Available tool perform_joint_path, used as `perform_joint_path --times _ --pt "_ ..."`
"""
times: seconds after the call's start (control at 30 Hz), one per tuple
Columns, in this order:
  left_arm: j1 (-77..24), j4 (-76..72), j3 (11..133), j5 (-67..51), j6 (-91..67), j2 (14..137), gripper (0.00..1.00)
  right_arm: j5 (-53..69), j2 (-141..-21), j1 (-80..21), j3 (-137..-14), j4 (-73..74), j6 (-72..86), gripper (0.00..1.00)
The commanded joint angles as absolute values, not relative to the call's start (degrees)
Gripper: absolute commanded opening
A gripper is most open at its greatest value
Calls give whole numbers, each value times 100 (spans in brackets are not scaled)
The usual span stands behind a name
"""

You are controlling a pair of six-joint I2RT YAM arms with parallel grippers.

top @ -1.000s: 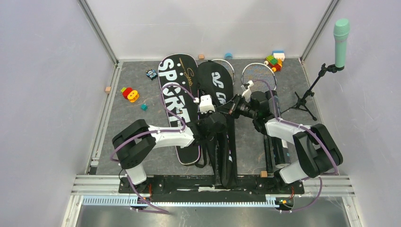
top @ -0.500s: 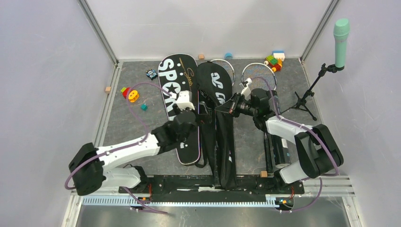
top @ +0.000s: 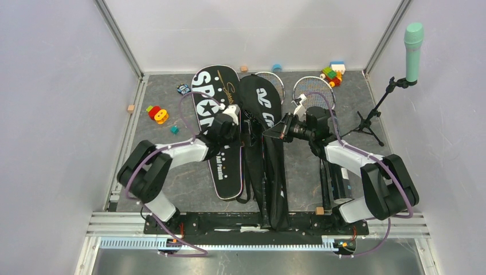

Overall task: Pack up the badminton gear
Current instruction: Adjust the racket bag at the center of the board.

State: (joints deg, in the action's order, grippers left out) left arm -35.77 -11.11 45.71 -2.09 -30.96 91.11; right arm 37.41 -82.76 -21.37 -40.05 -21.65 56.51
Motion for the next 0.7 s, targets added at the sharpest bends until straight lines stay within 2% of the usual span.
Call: perform_joint_path --times 0.0,0.07,0.23,0.27,0.3,0.37,0.4,0.43,0.5,0.57,0.67 --pt "-3500 -1781 5210 -917 -2834 9660 100 3955 -8068 -2102 -4359 -2412 5492 0" --pt "-3491 -1710 5440 -787 -2790 9939 99 3977 -8068 -2093 -4376 -2339 5419 0" --pt "-3504 -1713 5753 -545 -2874 10337 86 3946 -7949 -2041 -4438 -2128 5187 0" --pt "-3505 -1773 5753 -574 -2893 10347 75 3946 -7910 -2016 -4451 -2100 5162 0" --pt "-3498 -1735 5776 -622 -2869 10317 59 3946 -7887 -1999 -4507 -1997 5077 0" --pt "-3498 -1419 5831 -580 -2790 10127 20 3934 -7895 -1940 -4761 -1589 4712 0" --pt "-3499 -1255 5829 -521 -2752 9969 9 3878 -7927 -1913 -5001 -1250 4371 0" --pt "-3524 -1107 5762 -436 -2731 9703 2 3796 -8000 -1878 -5294 -841 3974 0" --pt "-3617 -723 5612 -136 -2689 9073 2 3244 -8213 -1846 -6174 413 2788 0" --pt "-3832 -223 5487 399 -2662 8352 2 2046 -8438 -1863 -7244 1626 1428 0" --pt "-4340 528 5342 1101 -2737 7429 2 -26 -8450 -1905 -7611 1704 453 0"
